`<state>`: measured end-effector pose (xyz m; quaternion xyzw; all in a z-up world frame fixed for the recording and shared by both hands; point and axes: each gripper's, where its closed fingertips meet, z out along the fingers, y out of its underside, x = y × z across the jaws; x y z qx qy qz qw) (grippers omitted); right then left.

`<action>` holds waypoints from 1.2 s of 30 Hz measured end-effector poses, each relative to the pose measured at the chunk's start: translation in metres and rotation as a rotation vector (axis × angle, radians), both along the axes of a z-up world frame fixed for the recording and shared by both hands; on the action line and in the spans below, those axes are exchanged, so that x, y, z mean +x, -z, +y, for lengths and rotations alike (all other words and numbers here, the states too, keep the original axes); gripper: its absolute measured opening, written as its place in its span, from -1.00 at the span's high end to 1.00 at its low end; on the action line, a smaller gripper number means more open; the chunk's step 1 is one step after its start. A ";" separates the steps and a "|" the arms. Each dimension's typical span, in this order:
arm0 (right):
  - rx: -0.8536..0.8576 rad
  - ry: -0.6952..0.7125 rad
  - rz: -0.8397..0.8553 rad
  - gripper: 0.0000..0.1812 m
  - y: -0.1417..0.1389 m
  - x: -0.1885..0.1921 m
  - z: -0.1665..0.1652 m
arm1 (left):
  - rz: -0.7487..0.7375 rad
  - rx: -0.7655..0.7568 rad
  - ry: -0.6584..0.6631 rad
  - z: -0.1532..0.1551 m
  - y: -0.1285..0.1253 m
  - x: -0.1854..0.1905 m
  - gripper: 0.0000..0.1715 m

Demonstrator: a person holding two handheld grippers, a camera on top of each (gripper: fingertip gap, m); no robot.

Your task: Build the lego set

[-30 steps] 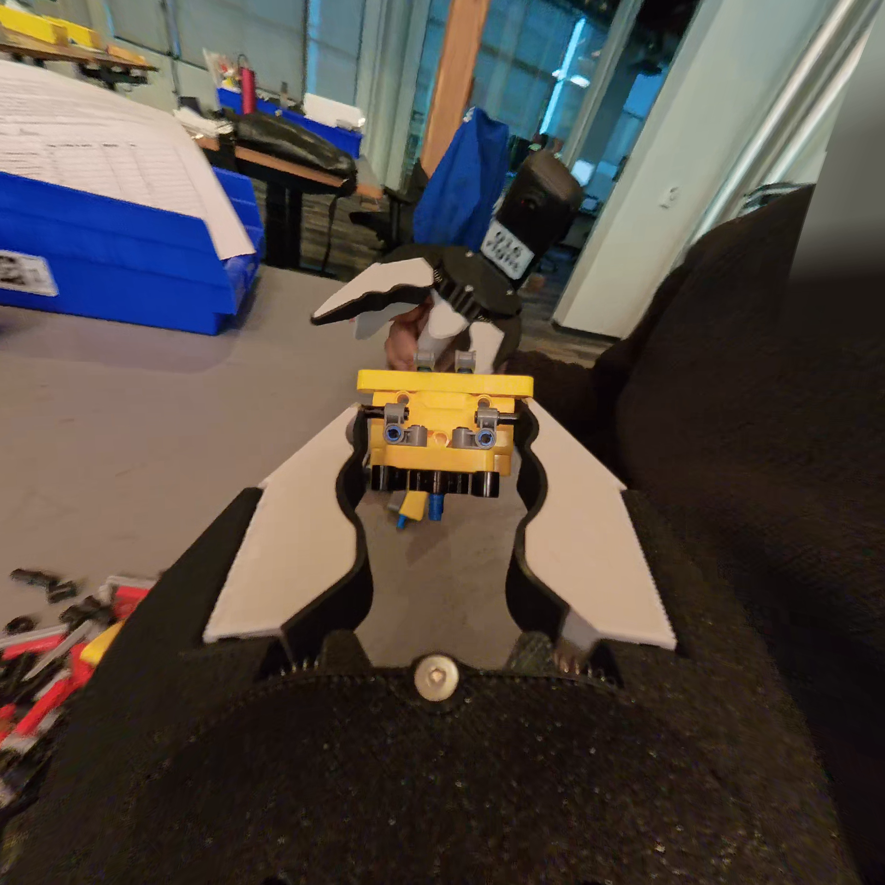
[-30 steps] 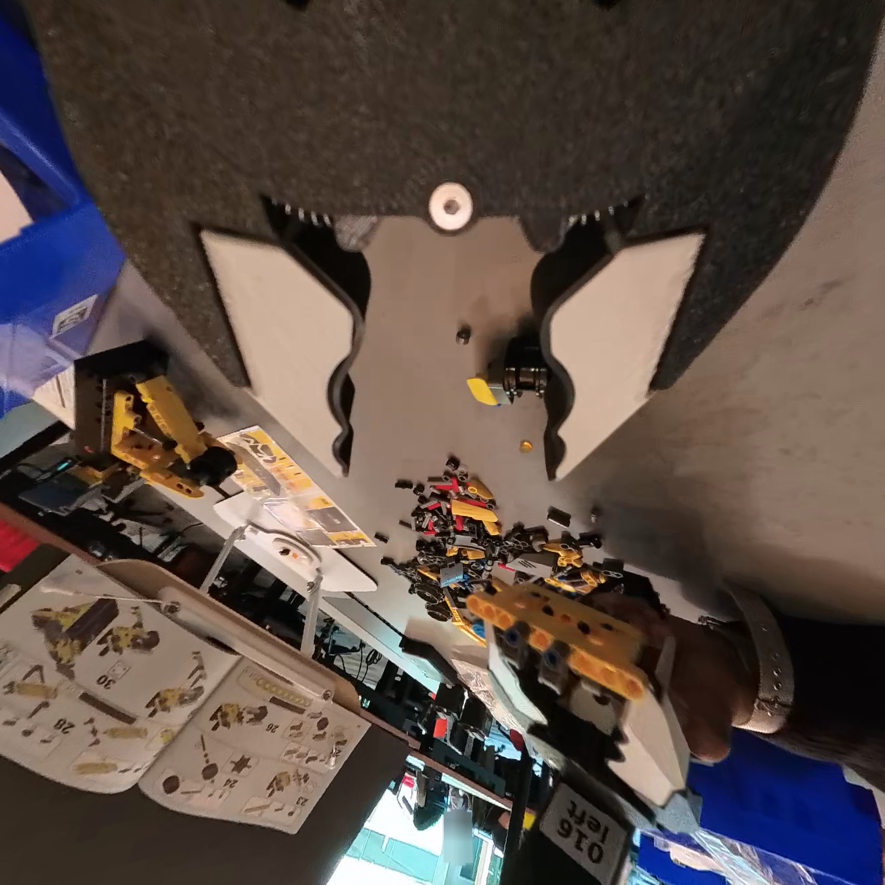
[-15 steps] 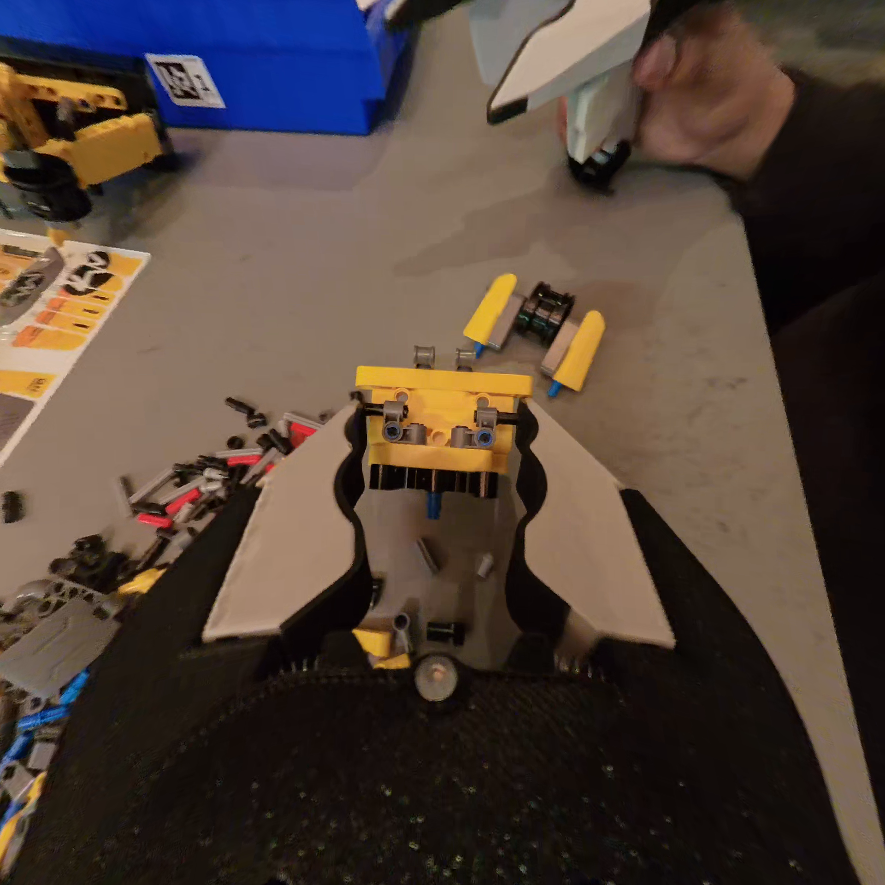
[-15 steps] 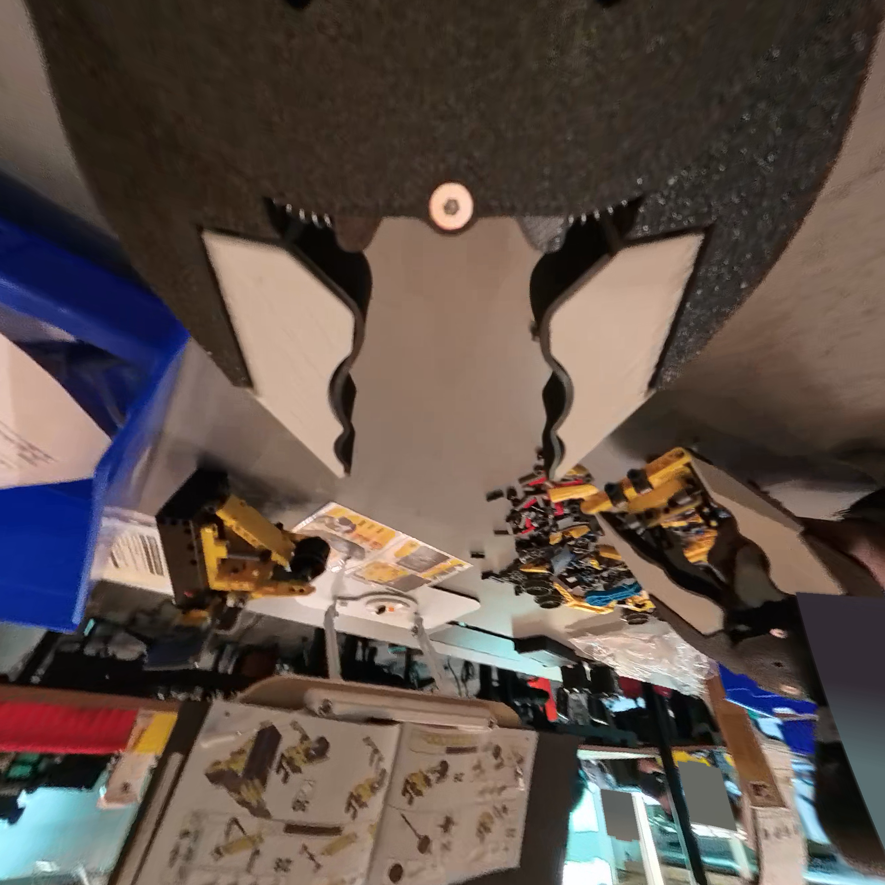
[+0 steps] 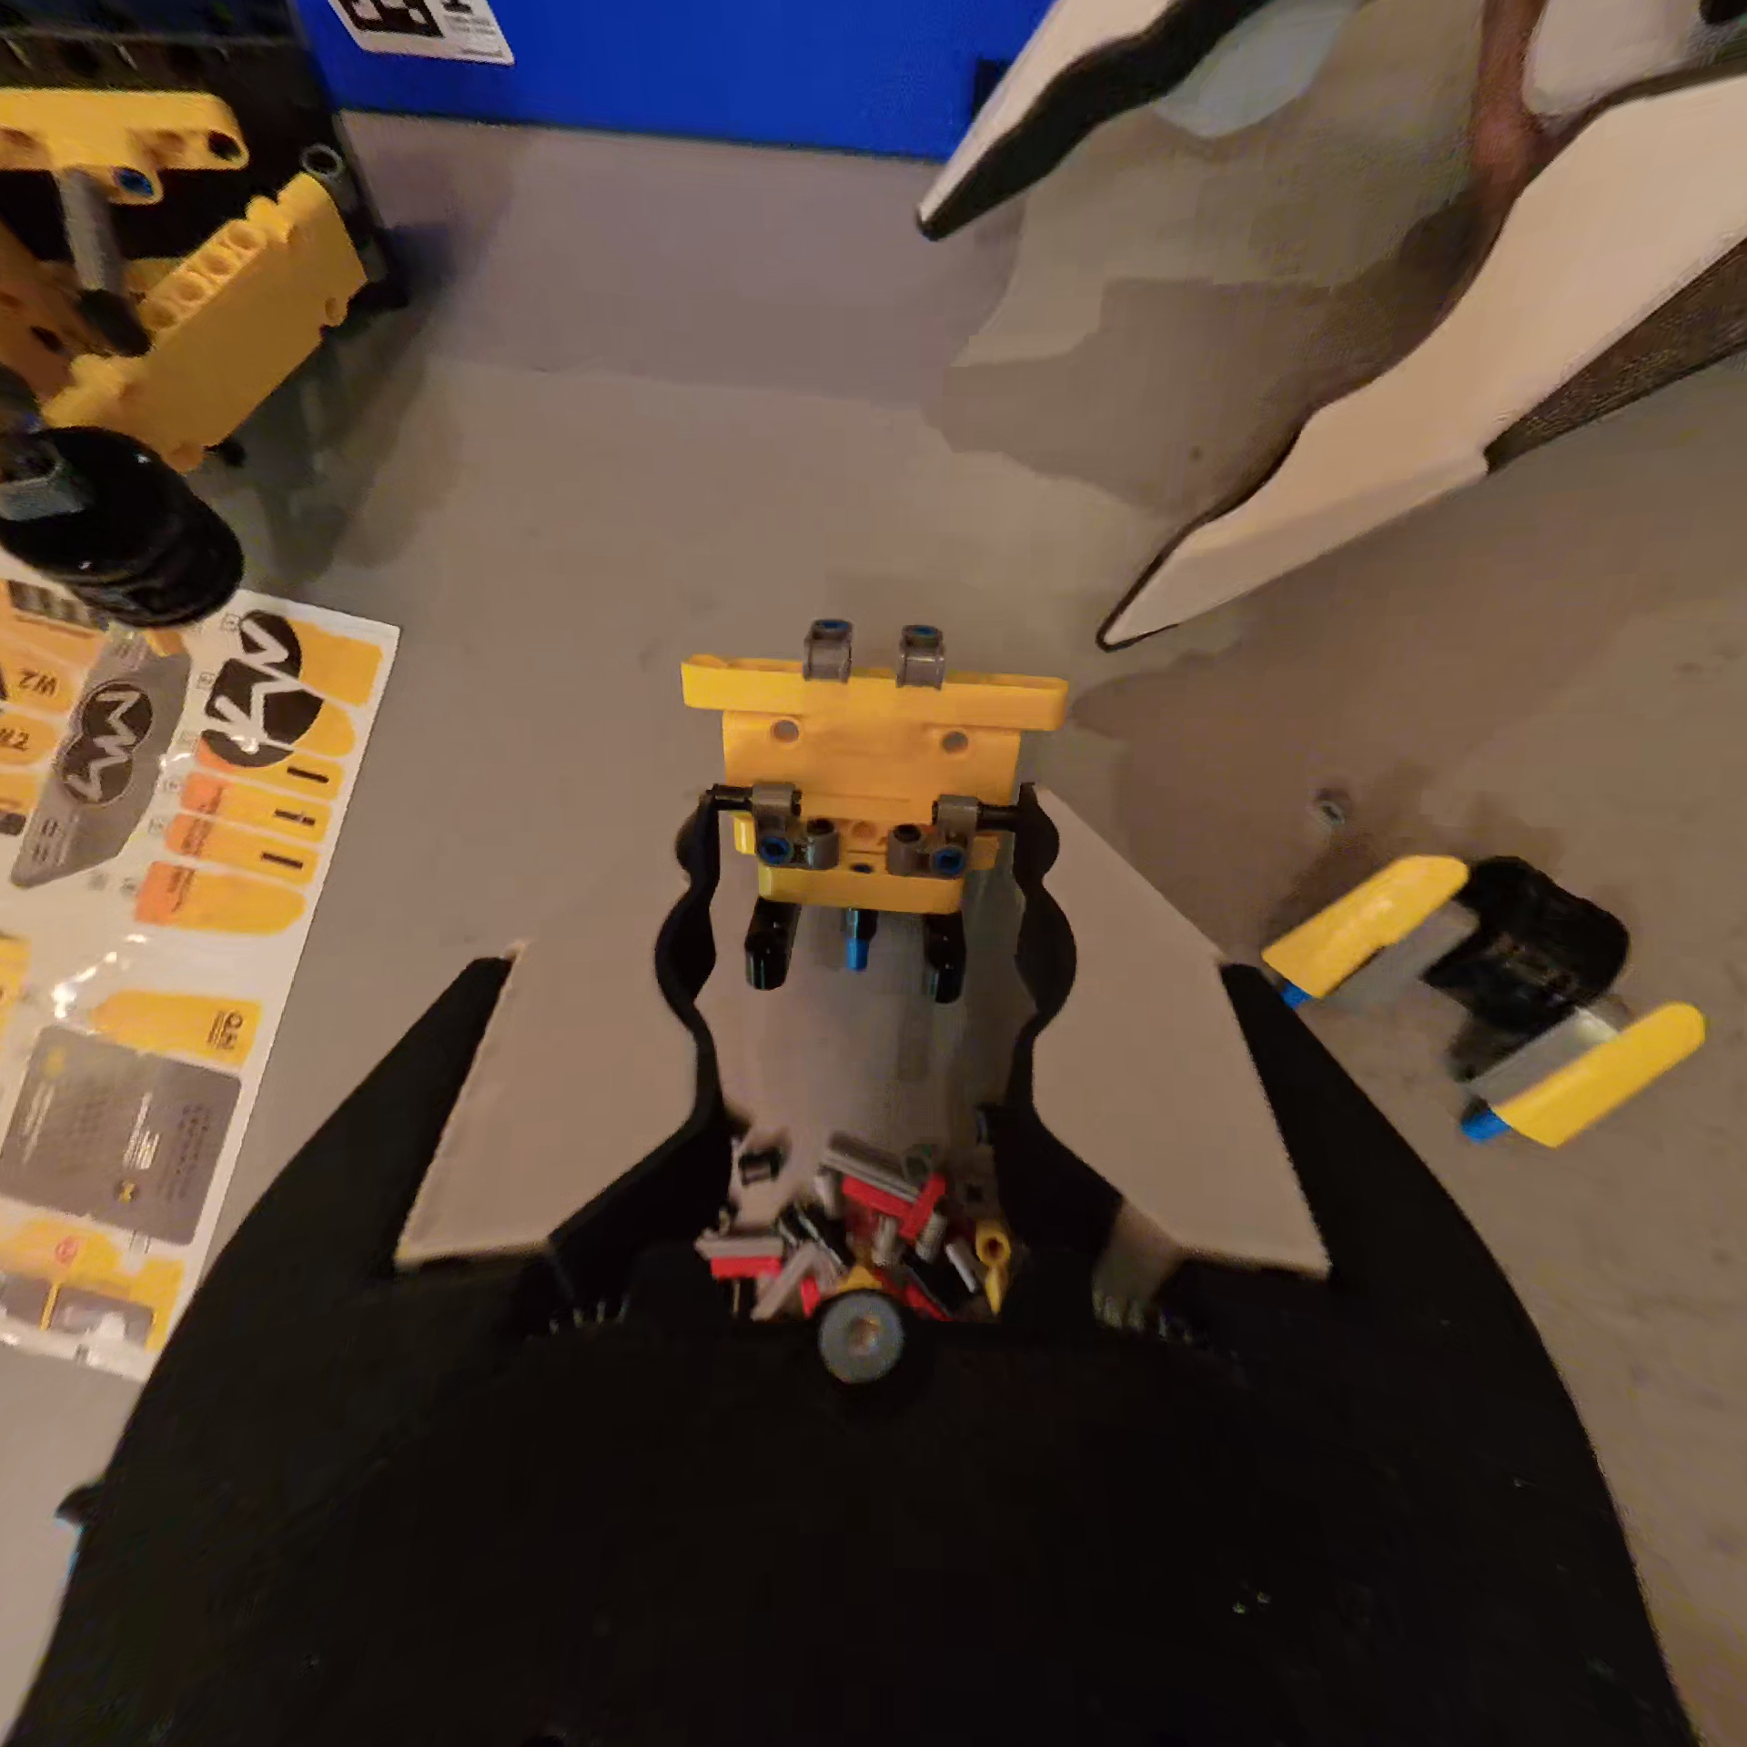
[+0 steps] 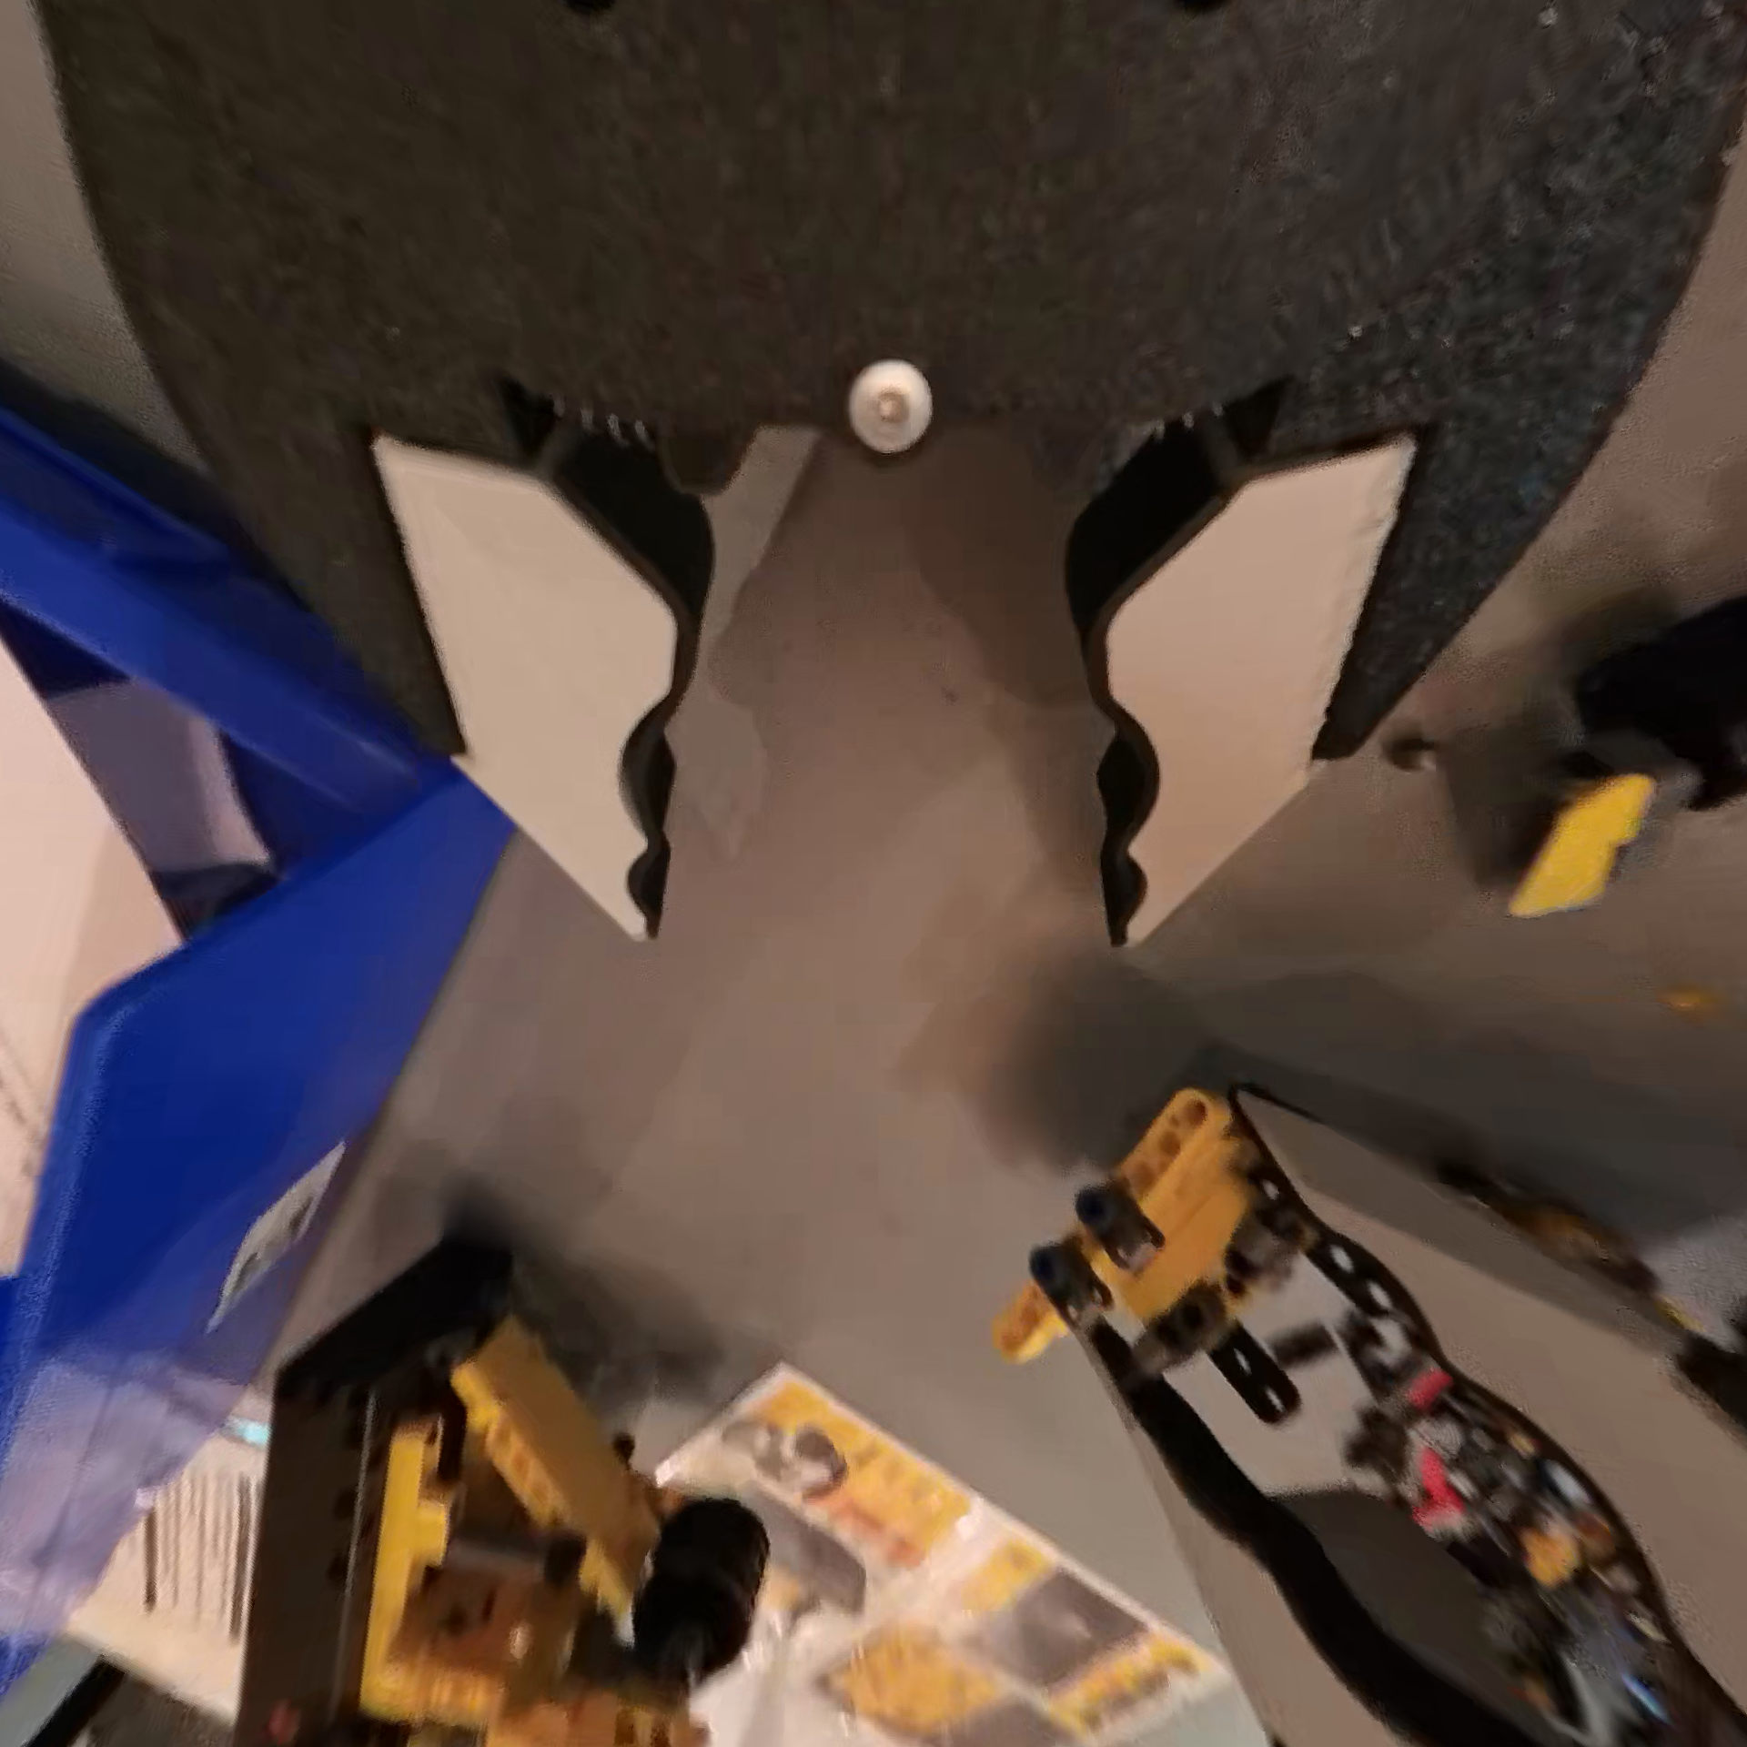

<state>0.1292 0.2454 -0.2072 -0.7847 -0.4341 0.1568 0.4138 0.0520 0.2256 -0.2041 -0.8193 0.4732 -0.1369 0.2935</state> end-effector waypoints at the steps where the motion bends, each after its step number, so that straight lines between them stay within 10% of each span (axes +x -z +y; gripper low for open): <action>1: -0.018 0.016 -0.029 -0.03 0.006 0.006 0.002 | 0.000 0.000 0.008 0.002 0.003 0.002 0.29; 8: -0.156 0.035 -0.041 -0.11 0.021 0.012 0.004 | -0.005 -0.024 0.021 0.001 0.021 0.009 0.29; 15: -0.154 0.035 -0.044 -0.12 0.021 0.012 0.004 | -0.081 0.045 -0.043 -0.001 -0.004 -0.001 -0.23; 20: -0.155 0.035 -0.044 -0.12 0.021 0.011 0.004 | -0.126 0.114 -0.122 -0.057 -0.039 -0.034 -0.16; 27: -0.154 0.034 -0.044 -0.12 0.021 0.011 0.004 | -0.122 -0.178 -0.224 -0.177 0.001 -0.068 -0.04; 36: -0.155 0.034 -0.044 -0.12 0.021 0.011 0.004 | -0.020 0.054 -0.320 -0.171 0.023 -0.087 -0.07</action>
